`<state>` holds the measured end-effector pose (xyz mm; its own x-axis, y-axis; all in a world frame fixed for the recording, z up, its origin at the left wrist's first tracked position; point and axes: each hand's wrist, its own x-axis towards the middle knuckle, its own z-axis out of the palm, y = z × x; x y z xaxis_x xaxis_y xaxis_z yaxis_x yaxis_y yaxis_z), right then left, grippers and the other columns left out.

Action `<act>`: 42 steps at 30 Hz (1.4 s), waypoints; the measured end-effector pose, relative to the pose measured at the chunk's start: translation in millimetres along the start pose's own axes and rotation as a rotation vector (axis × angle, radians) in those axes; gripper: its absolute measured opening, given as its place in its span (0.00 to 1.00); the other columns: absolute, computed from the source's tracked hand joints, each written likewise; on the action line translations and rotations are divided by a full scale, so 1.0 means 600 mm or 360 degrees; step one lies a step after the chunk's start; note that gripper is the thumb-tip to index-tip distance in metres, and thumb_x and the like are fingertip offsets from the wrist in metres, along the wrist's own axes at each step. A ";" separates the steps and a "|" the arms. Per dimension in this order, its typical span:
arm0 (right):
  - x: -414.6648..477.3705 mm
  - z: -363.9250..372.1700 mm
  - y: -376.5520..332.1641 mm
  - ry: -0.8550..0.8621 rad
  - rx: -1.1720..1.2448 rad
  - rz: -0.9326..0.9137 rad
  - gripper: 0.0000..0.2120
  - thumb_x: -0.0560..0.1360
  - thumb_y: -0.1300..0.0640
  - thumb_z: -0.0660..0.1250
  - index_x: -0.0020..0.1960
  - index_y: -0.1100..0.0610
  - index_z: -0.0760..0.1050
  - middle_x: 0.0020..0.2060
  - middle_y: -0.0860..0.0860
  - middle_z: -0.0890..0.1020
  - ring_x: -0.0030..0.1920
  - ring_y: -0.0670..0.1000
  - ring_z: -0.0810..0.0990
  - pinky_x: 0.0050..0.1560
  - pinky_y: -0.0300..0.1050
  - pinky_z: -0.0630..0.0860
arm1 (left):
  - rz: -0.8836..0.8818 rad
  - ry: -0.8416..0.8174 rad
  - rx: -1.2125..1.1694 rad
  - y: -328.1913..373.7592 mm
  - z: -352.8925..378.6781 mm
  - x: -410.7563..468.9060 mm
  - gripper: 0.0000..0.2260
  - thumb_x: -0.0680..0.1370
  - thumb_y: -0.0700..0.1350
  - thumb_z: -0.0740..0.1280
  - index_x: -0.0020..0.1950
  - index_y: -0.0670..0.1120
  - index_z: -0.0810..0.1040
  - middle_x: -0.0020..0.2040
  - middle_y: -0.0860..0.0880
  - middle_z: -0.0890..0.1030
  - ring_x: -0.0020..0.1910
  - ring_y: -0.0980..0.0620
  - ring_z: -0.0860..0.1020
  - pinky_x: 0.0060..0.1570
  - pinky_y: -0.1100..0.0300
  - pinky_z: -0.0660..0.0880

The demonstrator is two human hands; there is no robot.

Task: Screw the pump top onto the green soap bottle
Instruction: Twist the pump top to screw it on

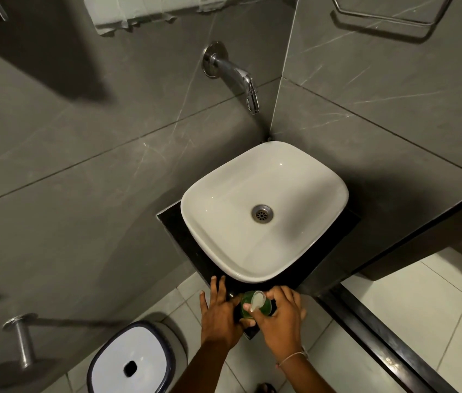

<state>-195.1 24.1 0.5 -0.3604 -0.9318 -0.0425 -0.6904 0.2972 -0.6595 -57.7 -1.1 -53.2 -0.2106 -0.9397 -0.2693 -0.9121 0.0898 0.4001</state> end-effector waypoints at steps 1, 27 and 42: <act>0.000 0.000 0.001 -0.0005 0.0008 -0.0001 0.17 0.57 0.45 0.79 0.38 0.48 0.74 0.43 0.46 0.79 0.53 0.52 0.73 0.53 0.54 0.67 | 0.0000 0.0000 0.0002 -0.001 -0.001 0.000 0.27 0.69 0.62 0.71 0.66 0.61 0.70 0.80 0.47 0.45 0.75 0.48 0.32 0.74 0.39 0.40; -0.039 -0.049 -0.027 -0.0021 0.0739 0.0182 0.08 0.72 0.52 0.72 0.50 0.42 0.82 0.49 0.43 0.81 0.56 0.49 0.76 0.59 0.57 0.76 | -0.0004 0.0005 0.0015 0.001 0.002 0.002 0.26 0.68 0.63 0.71 0.65 0.60 0.72 0.79 0.46 0.46 0.76 0.47 0.33 0.74 0.40 0.38; 0.010 -0.065 -0.043 -0.0319 0.0644 0.0186 0.14 0.73 0.61 0.69 0.42 0.42 0.84 0.50 0.47 0.81 0.56 0.56 0.78 0.61 0.59 0.75 | -0.0018 -0.0013 -0.0009 0.000 0.003 0.002 0.30 0.68 0.64 0.71 0.68 0.61 0.69 0.79 0.46 0.46 0.76 0.47 0.33 0.73 0.40 0.37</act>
<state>-203.5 19.1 46.6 -0.2655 -0.9306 -0.2521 -0.3379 0.3347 -0.8797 -58.8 -1.8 -55.3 -0.2030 -0.9380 -0.2809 -0.9125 0.0772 0.4018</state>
